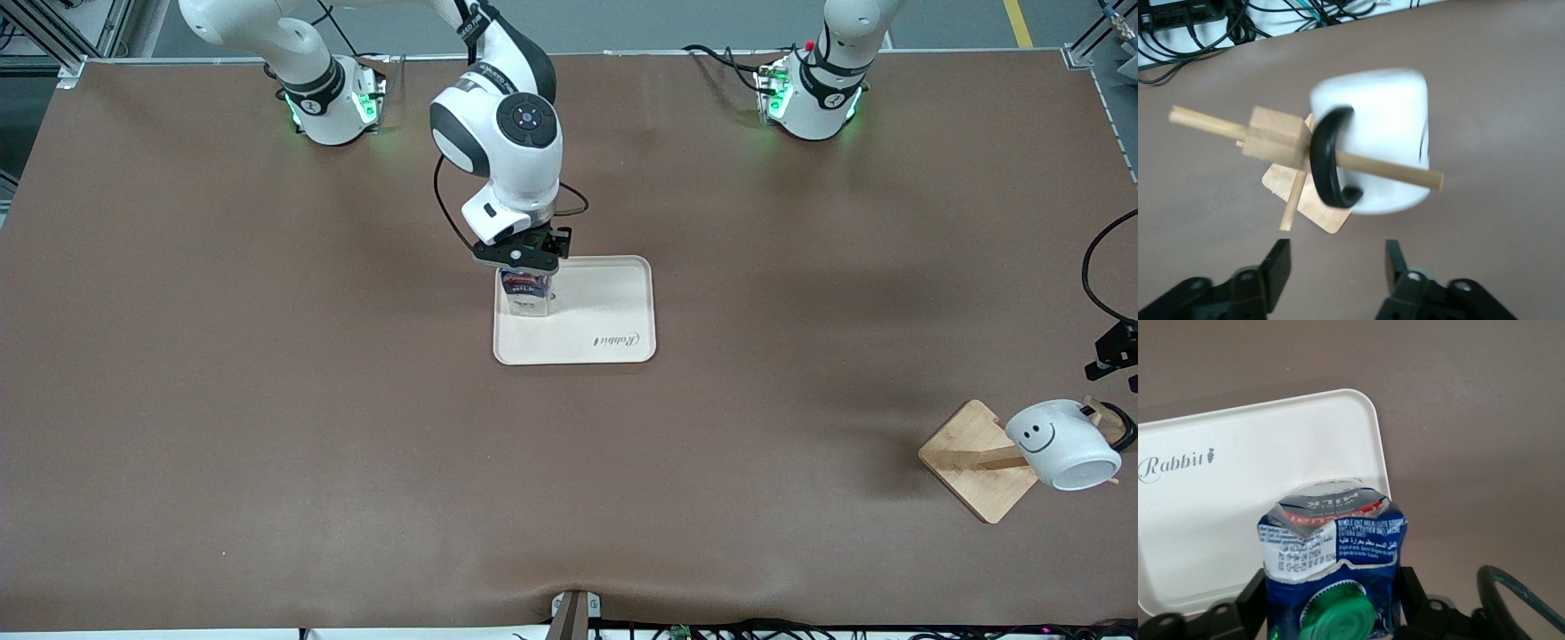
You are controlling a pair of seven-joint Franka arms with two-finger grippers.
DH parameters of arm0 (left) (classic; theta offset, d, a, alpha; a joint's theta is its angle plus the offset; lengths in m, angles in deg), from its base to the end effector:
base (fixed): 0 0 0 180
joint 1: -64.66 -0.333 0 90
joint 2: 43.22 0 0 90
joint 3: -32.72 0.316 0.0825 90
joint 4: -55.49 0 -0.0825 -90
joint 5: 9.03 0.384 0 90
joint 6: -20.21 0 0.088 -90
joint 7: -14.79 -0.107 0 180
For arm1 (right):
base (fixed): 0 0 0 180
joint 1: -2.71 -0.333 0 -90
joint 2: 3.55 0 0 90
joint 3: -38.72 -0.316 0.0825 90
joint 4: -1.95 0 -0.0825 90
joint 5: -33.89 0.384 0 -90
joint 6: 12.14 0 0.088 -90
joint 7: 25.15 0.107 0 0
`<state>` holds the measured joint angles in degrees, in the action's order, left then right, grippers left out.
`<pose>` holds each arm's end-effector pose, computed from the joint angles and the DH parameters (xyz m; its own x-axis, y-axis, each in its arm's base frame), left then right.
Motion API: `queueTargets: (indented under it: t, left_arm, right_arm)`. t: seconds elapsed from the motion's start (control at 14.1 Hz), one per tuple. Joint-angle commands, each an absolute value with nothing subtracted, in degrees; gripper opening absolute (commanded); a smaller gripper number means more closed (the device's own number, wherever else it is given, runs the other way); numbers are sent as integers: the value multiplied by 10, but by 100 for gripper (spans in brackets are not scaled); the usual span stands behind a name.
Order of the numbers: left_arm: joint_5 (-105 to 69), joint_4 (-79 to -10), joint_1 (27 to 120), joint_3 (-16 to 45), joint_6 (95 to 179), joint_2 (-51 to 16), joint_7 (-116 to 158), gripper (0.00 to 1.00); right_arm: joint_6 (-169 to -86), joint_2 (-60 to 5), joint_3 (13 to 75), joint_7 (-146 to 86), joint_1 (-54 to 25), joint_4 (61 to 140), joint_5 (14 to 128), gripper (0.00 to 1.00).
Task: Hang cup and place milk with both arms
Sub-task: 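Hang the mug handle on the stand peg and open the left gripper, then lift the milk carton off the tray and carry it away with the right gripper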
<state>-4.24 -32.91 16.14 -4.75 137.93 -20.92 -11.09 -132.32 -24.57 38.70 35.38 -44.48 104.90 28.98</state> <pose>0.6481 0.1937 0.4856 0.9455 -0.2151 0.2445 -0.2339 -0.9709 0.0505 0.4349 0.4637 0.3398 0.9824 -0.1845 0.0284 -0.1864 -0.9780 0.0937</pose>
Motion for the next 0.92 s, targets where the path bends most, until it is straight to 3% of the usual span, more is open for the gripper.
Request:
queueTargets:
  t: [0.0, 0.14, 0.36, 0.57, 0.85]
  left_arm:
    - [-46, -327, 162, -68, 1368, -234, -40, 100]
    - [-45, -328, 162, -77, 1348, -248, 4, 100]
    - [-44, -327, 162, -91, 1310, -271, 54, 100]
    - [-45, -332, 162, -100, 1275, -306, 105, 100]
    - [-45, -329, 162, -116, 1220, -347, 178, 100]
  right_arm:
    - [-1323, -238, 392, 397, -446, 1037, 281, 0]
    - [-1314, -234, 392, 402, -433, 1020, 284, 0]
    - [-1188, -235, 393, 393, -408, 944, 301, 0]
    - [-1098, -207, 393, 281, -348, 935, 302, 0]
    - [-1037, -178, 394, 235, -256, 941, 298, 0]
